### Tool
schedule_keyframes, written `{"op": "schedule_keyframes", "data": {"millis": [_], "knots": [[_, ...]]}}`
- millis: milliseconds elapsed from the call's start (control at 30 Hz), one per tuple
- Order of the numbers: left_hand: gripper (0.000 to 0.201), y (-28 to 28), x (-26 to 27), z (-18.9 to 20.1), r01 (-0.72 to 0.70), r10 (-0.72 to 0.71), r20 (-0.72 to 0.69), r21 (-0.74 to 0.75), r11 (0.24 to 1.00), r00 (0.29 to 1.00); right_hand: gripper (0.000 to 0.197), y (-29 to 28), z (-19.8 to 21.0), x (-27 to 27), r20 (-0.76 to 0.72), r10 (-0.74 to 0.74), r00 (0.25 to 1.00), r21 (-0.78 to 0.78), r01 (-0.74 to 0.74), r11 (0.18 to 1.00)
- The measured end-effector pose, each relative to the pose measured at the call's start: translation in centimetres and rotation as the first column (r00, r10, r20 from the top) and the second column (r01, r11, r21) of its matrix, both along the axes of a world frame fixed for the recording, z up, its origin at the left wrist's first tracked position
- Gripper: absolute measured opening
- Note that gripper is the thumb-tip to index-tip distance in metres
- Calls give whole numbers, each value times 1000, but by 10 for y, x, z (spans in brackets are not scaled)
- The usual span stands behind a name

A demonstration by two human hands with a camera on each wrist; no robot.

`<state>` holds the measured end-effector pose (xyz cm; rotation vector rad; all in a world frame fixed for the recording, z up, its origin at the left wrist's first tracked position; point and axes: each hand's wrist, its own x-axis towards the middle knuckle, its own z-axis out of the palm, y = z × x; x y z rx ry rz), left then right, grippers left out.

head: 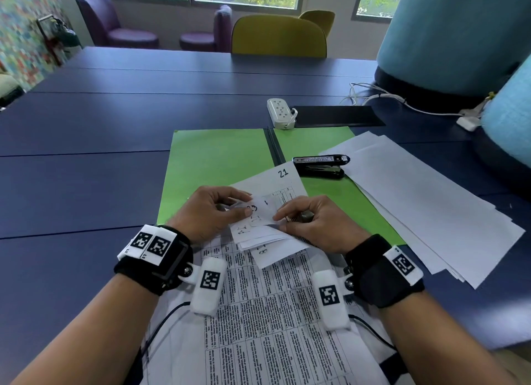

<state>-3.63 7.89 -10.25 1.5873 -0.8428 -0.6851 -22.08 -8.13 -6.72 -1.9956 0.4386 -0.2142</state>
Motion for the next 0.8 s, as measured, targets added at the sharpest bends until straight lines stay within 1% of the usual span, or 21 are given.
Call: {"op": "schedule_keyframes", "data": {"millis": [67,167,233,267,367,467,600,667,733,800], "knots": [[29,1,0,1,5,-5,8,-4,1000,1000,12,0,-1,0,-13,-5,1000,17,5,1000],[9,0,0,2,15,-15,10,9,1000,1000,15,-1,1,-1,-33,1,999,9,-1,1000],[5,0,-1,2,14,-14,5,12,1000,1000,15,0,1,0,-37,3,999,15,-2,1000],[5,0,0,2,13,-13,-2,11,1000,1000,16,1,2,-1,-29,9,1000,39,-8,999],[5,0,1,1,23,-23,-35,6,1000,999,28,2,4,-3,5,35,999,135,-36,990],[3,-1,0,3,19,-18,-47,12,1000,999,33,1,7,-8,0,73,997,177,-72,982],[24,-2,-3,4,7,-7,-80,6,1000,997,39,1,7,-11,-48,116,992,161,-107,981],[28,-2,-2,4,11,-10,-78,4,1000,997,41,2,8,-11,-67,109,992,145,-98,985],[25,-2,-3,4,15,-14,-72,11,1000,997,39,2,9,-11,-71,100,992,138,-89,986],[13,-1,-4,6,13,-11,-58,28,1000,998,34,3,10,-10,-63,96,993,118,-88,989]]}}
